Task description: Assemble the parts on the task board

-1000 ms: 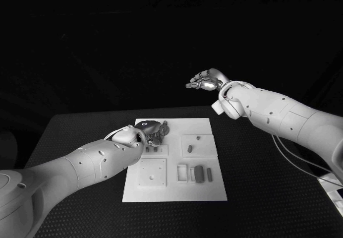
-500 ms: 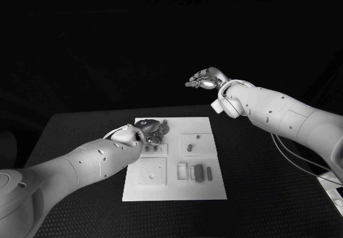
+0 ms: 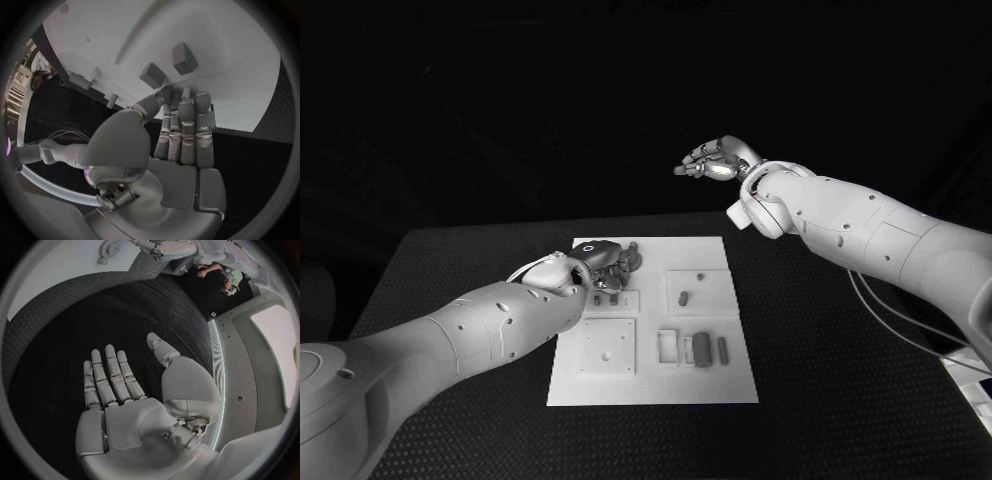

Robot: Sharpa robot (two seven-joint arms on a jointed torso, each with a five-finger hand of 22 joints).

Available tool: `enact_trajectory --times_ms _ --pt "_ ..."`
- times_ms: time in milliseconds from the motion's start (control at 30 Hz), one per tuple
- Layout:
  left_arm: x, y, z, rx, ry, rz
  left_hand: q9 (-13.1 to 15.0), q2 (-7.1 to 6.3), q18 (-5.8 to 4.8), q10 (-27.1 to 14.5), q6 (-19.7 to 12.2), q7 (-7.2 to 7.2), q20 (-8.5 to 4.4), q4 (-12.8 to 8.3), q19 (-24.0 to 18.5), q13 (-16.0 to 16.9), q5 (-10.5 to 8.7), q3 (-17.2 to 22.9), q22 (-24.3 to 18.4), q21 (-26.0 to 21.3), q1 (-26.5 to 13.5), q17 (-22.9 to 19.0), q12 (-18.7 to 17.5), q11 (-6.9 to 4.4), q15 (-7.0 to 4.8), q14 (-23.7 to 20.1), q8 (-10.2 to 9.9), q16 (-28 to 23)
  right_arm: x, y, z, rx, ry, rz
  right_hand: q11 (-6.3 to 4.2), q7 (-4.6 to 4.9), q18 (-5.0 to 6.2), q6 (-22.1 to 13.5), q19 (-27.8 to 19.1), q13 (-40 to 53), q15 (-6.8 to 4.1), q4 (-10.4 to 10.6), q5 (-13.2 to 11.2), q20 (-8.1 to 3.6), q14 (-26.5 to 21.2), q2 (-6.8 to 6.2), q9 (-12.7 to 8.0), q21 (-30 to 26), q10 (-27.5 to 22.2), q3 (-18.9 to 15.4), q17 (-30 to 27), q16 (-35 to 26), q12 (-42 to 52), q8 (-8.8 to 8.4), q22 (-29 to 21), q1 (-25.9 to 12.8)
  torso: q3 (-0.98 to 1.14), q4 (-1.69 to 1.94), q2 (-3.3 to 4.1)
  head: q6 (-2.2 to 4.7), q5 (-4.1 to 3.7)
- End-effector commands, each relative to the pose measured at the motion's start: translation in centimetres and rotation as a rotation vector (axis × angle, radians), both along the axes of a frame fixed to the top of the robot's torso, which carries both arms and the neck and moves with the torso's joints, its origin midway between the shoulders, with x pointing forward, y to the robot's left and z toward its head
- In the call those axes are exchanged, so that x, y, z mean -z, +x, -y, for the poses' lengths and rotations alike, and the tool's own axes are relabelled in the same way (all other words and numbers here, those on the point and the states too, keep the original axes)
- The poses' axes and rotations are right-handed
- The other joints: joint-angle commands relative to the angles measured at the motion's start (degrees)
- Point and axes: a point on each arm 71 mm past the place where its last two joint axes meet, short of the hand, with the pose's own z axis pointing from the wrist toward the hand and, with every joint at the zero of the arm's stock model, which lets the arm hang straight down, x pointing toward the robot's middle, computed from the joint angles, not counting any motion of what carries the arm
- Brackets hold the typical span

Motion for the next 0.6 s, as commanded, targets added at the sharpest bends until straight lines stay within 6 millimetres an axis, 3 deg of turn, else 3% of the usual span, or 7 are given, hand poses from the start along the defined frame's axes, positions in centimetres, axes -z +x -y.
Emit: enact_trajectory --times_ms 33,600 --pt "0.1 -0.2 0.2 0.011 -0.04 0.005 0.7 0.18 3.55 0.5 1.1 0.73 -0.09 0.0 0.6 0.2 0.12 0.5 0.1 0.2 0.2 0.1 -0.3 -0.06 0.0 0.5 0.2 0.2 0.0 0.0 -0.2 -0.019 0.001 0.003 0.23 2.73 1.15 -0.4 0.4 -0.1 -0.01 -0.3 -0.1 -0.03 0.4 0.43 -0.1 -0.3 -0.2 0.0 0.1 -0.2 0.0 0.4 -0.1 0.0 0.0 -0.01 0.01 0.05 -0.04" --pt "-1.3 0.2 -0.2 -0.033 -0.173 -0.009 0.8 0.25 3.52 0.7 1.2 0.66 -0.28 0.0 1.0 0.3 0.17 0.6 0.4 0.3 0.2 0.1 -0.8 -0.16 -0.13 1.0 0.0 0.3 0.0 0.0 0.1 -0.014 0.0 0.004 0.23 2.73 1.16 -0.4 0.4 -0.1 0.0 -0.3 -0.1 -0.01 0.3 0.43 -0.1 -0.5 -0.2 0.0 0.1 -0.3 0.0 0.44 -0.1 0.0 0.02 0.02 -0.04 0.42 -0.02"
